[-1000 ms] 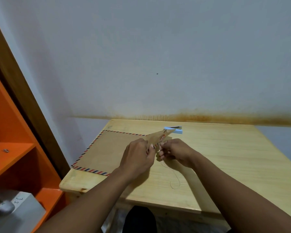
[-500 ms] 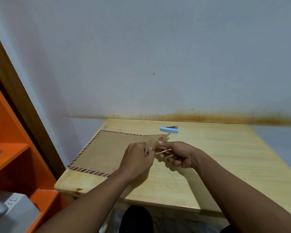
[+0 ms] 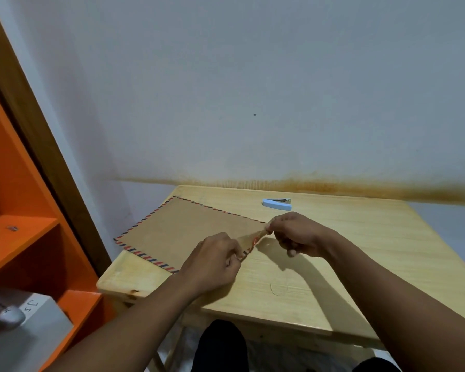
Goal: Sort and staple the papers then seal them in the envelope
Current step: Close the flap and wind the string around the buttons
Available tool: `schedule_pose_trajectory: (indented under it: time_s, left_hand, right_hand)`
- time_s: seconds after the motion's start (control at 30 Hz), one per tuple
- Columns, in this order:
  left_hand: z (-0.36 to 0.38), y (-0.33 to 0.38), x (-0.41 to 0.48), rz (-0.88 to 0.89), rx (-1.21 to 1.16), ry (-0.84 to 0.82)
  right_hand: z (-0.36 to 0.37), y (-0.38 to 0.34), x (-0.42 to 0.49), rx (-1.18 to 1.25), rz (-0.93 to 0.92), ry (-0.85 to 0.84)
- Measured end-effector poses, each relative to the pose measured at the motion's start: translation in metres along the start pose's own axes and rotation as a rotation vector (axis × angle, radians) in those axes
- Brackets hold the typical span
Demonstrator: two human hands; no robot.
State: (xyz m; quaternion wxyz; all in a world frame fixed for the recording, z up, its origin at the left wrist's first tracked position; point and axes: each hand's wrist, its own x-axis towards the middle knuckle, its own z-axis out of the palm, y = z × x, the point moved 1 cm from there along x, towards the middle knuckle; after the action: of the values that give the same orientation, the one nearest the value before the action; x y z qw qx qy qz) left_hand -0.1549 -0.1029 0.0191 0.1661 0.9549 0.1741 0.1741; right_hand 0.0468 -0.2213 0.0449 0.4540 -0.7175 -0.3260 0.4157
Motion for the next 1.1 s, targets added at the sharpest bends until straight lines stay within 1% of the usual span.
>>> schedule_pose_trajectory:
  time_s: [0.1, 0.2, 0.23, 0.3, 0.37, 0.4, 0.47, 0.5, 0.53, 0.6, 0.67, 0.77, 0.87, 0.97, 1.1]
  left_hand:
    - [0.0, -0.007, -0.014, -0.04, -0.054, 0.009]
    - [-0.002, -0.017, -0.026, -0.139, -0.103, 0.012]
    - [-0.004, -0.018, -0.029, -0.17, -0.089, 0.013]
    - [-0.005, -0.022, -0.032, -0.24, 0.044, -0.018]
    - [0.0, -0.029, -0.033, -0.393, 0.217, -0.082]
    - [0.003, -0.035, -0.033, -0.498, 0.243, -0.131]
    - [0.007, -0.05, -0.03, -0.662, 0.174, -0.231]
    - [0.008, -0.056, -0.029, -0.672, 0.146, -0.277]
    - [0.007, -0.062, -0.026, -0.638, 0.142, -0.319]
    - [0.003, -0.068, -0.022, -0.515, 0.141, -0.394]
    - [-0.002, -0.073, -0.017, -0.424, 0.115, -0.465]
    - [-0.004, -0.078, -0.01, -0.385, 0.065, -0.535]
    - [-0.002, -0.076, -0.001, -0.368, 0.022, -0.518]
    - [0.007, -0.067, 0.006, -0.398, -0.043, -0.418]
    - [0.026, -0.062, 0.006, -0.36, 0.007, -0.369]
  right_hand:
    - [0.011, -0.01, 0.002, -0.28, -0.082, -0.024]
    - [0.031, -0.023, 0.01, -0.529, -0.192, -0.021]
    - [0.039, -0.027, 0.013, -0.603, -0.231, -0.022]
    - [0.054, -0.035, 0.019, -0.744, -0.297, -0.036]
    - [0.068, -0.043, 0.024, -0.857, -0.34, -0.072]
    - [0.074, -0.045, 0.028, -0.9, -0.352, -0.086]
    - [0.082, -0.045, 0.036, -0.951, -0.373, -0.106]
    - [0.085, -0.044, 0.04, -0.964, -0.382, -0.113]
    - [0.086, -0.041, 0.044, -0.971, -0.392, -0.118]
    - [0.085, -0.037, 0.048, -0.982, -0.395, -0.141]
    - [0.083, -0.033, 0.05, -0.982, -0.352, -0.191]
    - [0.078, -0.024, 0.052, -0.943, -0.278, -0.222]
    - [0.075, -0.015, 0.055, -0.857, -0.264, -0.224]
    - [0.073, -0.01, 0.06, -0.811, -0.275, -0.235]
    - [0.07, -0.009, 0.068, -0.785, -0.226, -0.268]
